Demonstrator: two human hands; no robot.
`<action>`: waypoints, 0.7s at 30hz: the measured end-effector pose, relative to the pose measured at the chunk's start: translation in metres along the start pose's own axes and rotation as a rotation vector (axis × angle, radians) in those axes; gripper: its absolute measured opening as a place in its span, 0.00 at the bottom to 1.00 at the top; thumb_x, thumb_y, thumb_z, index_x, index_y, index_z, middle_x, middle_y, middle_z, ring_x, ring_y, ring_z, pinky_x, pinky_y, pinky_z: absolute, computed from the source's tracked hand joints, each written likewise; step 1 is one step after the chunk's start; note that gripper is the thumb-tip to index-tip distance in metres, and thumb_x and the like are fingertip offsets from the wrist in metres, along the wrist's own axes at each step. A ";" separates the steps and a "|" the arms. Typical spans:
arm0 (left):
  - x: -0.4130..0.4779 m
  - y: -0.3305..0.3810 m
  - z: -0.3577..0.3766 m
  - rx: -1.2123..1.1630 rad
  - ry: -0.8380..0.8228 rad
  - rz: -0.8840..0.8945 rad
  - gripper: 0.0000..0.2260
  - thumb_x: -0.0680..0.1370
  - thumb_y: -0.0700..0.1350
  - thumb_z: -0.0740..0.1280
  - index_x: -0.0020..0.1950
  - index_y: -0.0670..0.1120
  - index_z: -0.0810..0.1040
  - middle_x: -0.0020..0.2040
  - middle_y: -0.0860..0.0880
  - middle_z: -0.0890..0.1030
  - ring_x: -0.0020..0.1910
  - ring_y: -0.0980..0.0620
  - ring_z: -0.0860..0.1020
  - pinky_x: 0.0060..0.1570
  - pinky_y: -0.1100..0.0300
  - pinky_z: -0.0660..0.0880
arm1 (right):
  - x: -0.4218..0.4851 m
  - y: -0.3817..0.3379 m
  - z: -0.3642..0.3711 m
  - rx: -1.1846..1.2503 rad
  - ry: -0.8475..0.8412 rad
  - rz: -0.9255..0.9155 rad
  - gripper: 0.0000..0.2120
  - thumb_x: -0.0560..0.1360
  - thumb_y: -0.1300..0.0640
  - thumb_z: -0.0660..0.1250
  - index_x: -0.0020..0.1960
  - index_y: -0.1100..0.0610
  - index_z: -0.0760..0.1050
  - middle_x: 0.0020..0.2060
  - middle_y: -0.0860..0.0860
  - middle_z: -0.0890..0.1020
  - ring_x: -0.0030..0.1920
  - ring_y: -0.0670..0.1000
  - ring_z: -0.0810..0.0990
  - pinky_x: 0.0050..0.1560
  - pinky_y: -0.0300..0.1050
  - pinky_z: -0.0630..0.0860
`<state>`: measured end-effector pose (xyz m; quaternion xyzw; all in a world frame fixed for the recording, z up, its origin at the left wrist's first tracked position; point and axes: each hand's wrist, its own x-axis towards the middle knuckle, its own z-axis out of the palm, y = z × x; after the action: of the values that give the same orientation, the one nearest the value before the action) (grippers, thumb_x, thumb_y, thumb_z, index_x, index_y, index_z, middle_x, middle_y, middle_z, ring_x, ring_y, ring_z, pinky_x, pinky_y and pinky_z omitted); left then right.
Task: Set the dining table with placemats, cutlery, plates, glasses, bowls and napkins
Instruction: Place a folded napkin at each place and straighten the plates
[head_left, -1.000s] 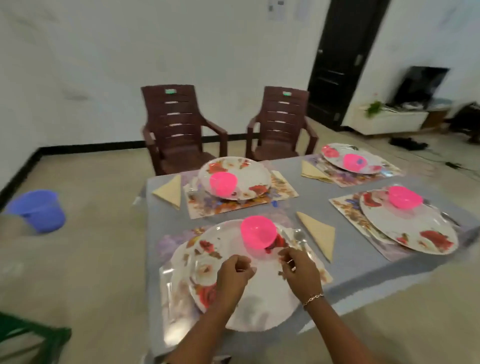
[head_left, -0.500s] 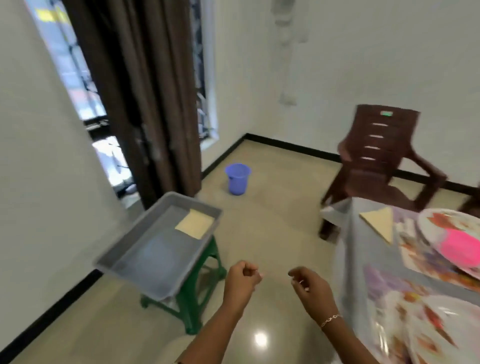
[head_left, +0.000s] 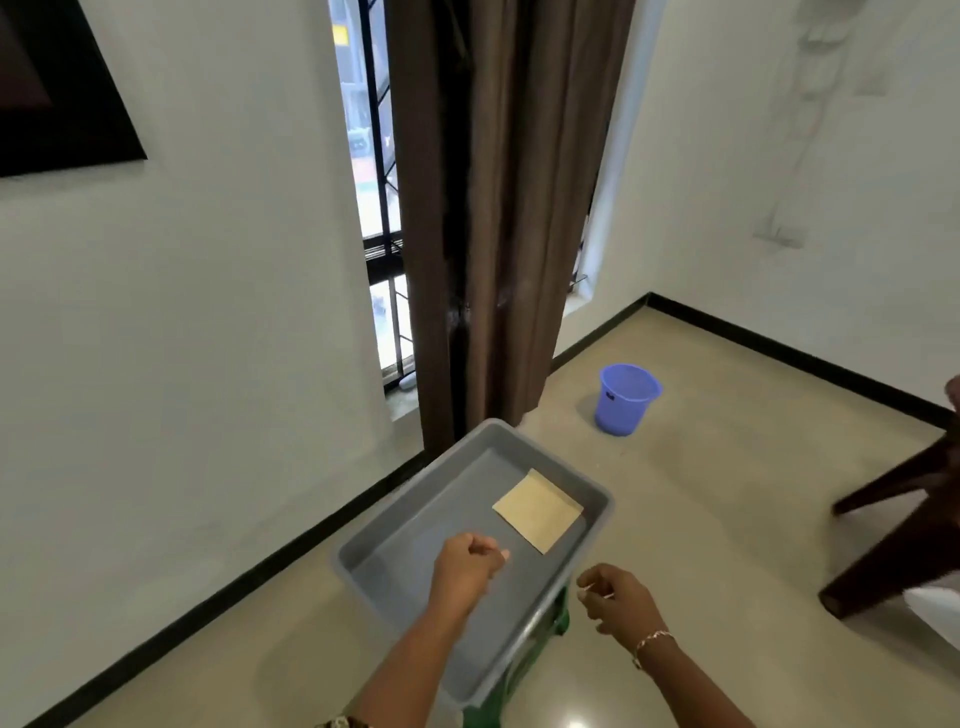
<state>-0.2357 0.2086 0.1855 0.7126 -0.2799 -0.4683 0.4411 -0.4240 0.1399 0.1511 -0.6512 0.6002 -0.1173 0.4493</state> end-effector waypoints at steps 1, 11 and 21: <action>0.011 0.002 -0.002 -0.001 0.006 -0.010 0.05 0.77 0.40 0.67 0.42 0.46 0.73 0.40 0.49 0.77 0.39 0.54 0.75 0.37 0.65 0.73 | 0.015 -0.003 0.001 0.018 0.000 0.034 0.08 0.73 0.66 0.64 0.41 0.54 0.75 0.34 0.51 0.77 0.36 0.49 0.76 0.37 0.40 0.75; 0.157 0.025 0.000 0.153 0.078 -0.232 0.06 0.76 0.42 0.67 0.40 0.45 0.73 0.40 0.47 0.77 0.40 0.51 0.75 0.42 0.59 0.74 | 0.206 -0.015 0.015 0.399 -0.023 0.398 0.14 0.74 0.72 0.60 0.32 0.61 0.69 0.25 0.54 0.70 0.25 0.51 0.69 0.24 0.35 0.66; 0.279 0.030 0.042 0.254 0.019 -0.346 0.06 0.76 0.39 0.67 0.40 0.43 0.73 0.37 0.46 0.74 0.36 0.52 0.73 0.37 0.61 0.71 | 0.333 0.014 0.022 0.099 -0.024 0.598 0.18 0.76 0.62 0.64 0.64 0.68 0.68 0.60 0.63 0.74 0.62 0.62 0.73 0.62 0.50 0.70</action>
<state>-0.1608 -0.0471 0.0873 0.8043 -0.2060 -0.4911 0.2636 -0.3343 -0.1438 0.0004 -0.4244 0.7535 -0.0013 0.5022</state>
